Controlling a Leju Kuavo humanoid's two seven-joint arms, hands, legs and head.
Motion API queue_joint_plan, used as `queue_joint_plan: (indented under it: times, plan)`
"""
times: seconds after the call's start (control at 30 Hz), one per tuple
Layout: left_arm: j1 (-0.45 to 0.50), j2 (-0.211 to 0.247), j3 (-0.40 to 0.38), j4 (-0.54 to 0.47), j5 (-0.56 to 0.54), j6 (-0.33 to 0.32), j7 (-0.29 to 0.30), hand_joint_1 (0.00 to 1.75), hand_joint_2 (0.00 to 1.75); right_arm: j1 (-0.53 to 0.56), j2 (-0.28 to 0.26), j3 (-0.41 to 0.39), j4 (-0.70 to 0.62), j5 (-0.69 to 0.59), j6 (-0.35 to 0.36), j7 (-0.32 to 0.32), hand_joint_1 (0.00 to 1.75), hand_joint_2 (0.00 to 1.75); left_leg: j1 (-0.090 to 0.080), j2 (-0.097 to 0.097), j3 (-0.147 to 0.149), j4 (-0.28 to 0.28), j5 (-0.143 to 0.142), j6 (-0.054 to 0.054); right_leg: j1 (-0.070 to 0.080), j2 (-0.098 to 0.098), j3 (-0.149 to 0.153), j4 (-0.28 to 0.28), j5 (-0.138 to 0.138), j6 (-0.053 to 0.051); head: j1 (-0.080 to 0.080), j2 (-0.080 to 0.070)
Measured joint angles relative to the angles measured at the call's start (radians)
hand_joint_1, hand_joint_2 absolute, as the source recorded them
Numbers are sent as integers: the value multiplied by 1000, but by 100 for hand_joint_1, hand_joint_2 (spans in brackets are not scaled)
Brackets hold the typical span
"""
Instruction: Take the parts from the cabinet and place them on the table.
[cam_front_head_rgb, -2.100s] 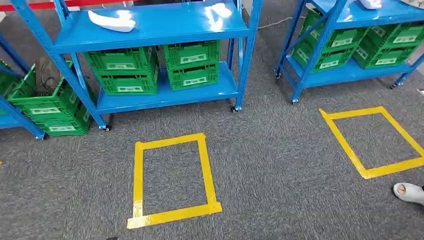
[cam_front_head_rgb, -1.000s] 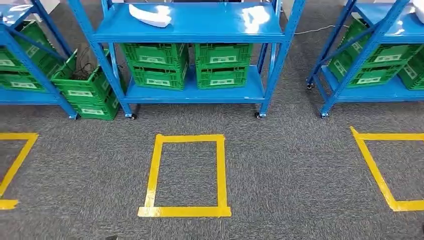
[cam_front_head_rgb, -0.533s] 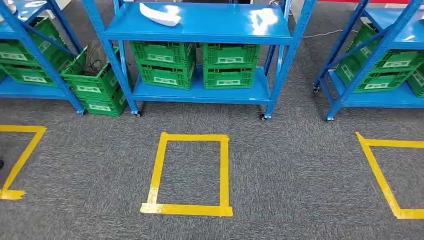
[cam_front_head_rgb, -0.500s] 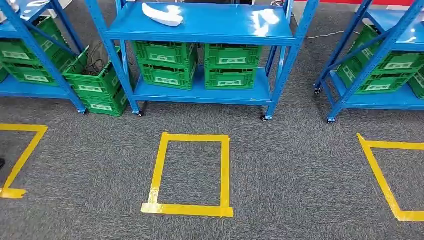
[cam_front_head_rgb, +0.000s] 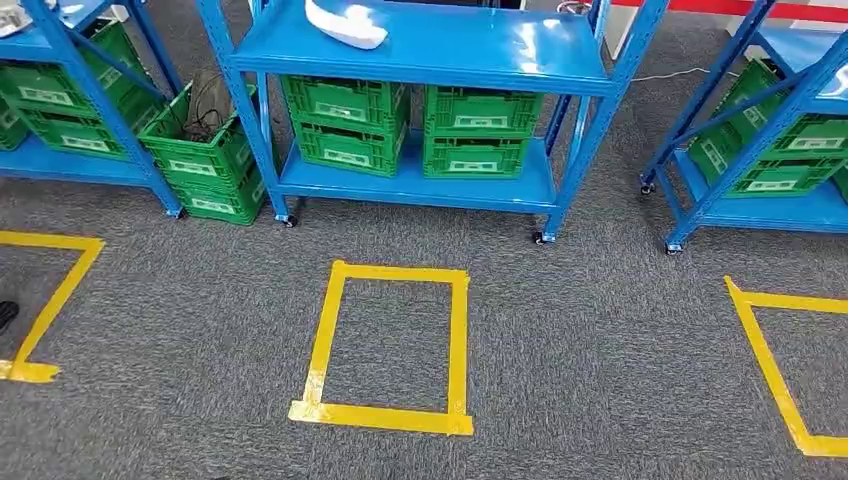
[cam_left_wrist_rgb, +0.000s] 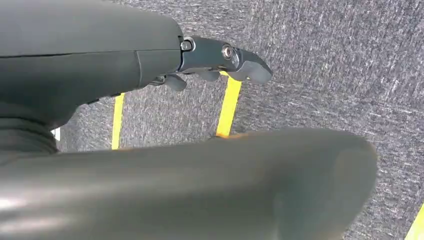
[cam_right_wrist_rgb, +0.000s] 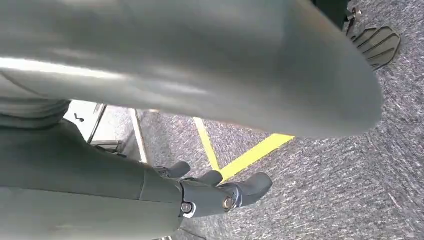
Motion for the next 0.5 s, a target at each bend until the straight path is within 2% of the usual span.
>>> queue_joint_plan:
  times: [0.2,0.4,0.5]
  plan:
    - [-1,0,0,0,-2,-3,18,0,0,0,0,8,0,3,-5,8,0,0,0,0,3,0,-2,2,0,0,-11,0,-6,9,-2,0]
    - [0,0,0,0,-3,-6,14,0,0,0,0,14,0,3,-5,8,0,0,0,0,3,0,-1,1,0,0,-4,5,-5,8,-3,0]
    - [0,0,0,0,-3,-6,10,0,0,0,0,16,0,3,-5,8,0,0,0,0,1,0,2,-1,0,0,-1,7,-2,4,-5,0]
